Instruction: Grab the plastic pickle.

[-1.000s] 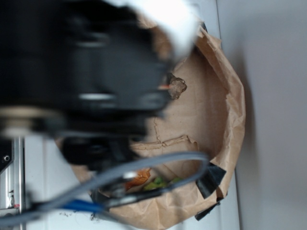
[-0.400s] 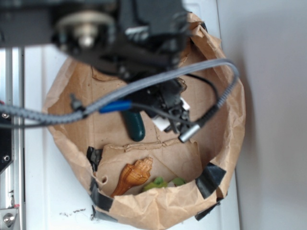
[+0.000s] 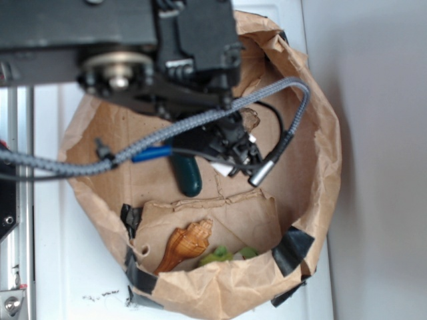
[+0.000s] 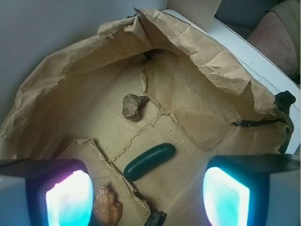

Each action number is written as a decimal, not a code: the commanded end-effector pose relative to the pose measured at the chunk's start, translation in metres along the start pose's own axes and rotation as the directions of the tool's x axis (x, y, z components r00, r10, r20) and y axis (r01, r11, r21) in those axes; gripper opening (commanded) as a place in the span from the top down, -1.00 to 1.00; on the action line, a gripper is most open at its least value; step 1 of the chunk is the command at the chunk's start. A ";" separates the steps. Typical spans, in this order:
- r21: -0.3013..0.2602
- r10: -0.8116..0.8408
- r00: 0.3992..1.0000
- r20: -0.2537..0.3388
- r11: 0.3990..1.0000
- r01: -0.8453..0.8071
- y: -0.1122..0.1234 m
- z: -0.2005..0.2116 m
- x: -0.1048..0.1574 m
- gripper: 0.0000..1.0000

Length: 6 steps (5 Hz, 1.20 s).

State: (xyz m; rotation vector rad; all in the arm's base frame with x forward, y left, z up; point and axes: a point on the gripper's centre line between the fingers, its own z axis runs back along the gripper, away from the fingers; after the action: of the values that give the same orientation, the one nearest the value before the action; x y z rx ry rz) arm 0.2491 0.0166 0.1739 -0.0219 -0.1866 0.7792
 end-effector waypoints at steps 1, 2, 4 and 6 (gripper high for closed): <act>-0.068 0.041 0.999 0.018 0.997 -0.040 0.012 -0.033 0.014 -1.00; -0.044 0.035 0.999 -0.014 0.998 -0.036 0.013 -0.048 0.016 -1.00; -0.040 0.124 0.992 0.003 0.992 -0.124 0.015 -0.085 0.021 -1.00; 0.015 0.187 0.982 0.019 0.982 -0.187 0.014 -0.097 0.019 -1.00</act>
State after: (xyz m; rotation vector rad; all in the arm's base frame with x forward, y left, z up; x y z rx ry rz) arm 0.2706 0.0416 0.0703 -0.0009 -0.1615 0.9701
